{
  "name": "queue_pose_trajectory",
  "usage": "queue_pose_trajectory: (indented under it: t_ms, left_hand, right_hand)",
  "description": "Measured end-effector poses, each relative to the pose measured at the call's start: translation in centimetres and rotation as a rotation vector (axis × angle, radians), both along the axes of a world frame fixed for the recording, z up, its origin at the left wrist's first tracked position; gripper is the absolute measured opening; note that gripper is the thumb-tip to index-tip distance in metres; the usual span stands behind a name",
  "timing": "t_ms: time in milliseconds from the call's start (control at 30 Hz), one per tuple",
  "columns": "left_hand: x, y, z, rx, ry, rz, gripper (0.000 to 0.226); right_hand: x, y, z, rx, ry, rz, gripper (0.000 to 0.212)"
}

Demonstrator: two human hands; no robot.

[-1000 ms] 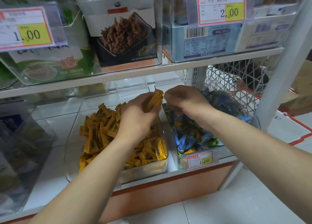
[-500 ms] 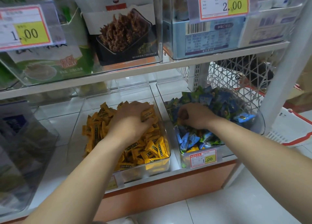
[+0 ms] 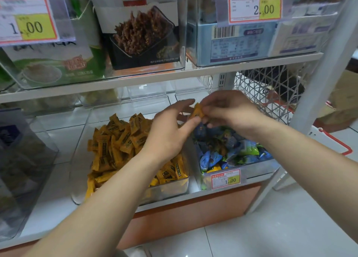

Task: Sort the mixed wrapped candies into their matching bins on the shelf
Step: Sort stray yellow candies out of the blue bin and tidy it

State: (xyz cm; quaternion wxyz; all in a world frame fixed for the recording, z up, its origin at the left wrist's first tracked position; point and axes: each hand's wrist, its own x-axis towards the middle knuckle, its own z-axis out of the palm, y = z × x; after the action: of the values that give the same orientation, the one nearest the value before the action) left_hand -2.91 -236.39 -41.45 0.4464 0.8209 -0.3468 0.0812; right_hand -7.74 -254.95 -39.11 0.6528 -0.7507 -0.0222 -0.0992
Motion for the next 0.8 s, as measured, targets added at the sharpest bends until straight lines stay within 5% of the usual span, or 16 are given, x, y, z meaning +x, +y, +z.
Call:
queue_pose_trajectory:
  t_ms: [200,333,500,600,800]
  left_hand:
    - [1.8,2.8,-0.3,0.159,-0.105,0.127,0.014]
    - [3.4,5.4,-0.7,0.432,-0.107,0.238,0.043]
    - [1.0,4.6,0.1,0.439,-0.236,0.127,0.054]
    - [-1.1,3.0,-0.2,0.528,-0.289,-0.011,0.062]
    - [-1.3,1.7,-1.8,0.692,-0.312,-0.172,0.058]
  right_hand:
    - [-2.3,-1.1,-2.2,-0.310,0.039,-0.017,0.013]
    - [-4.4,-2.0,-4.2,-0.728,0.191,0.289,0.016]
    - [-4.4,-1.7,-5.4,-1.272,0.163,0.326,0.058]
    - [-3.9,-1.4,-5.8,-1.360,0.213,0.374,0.067]
    - [-3.0,-1.3,-6.2,-1.291,0.291,0.423,0.042]
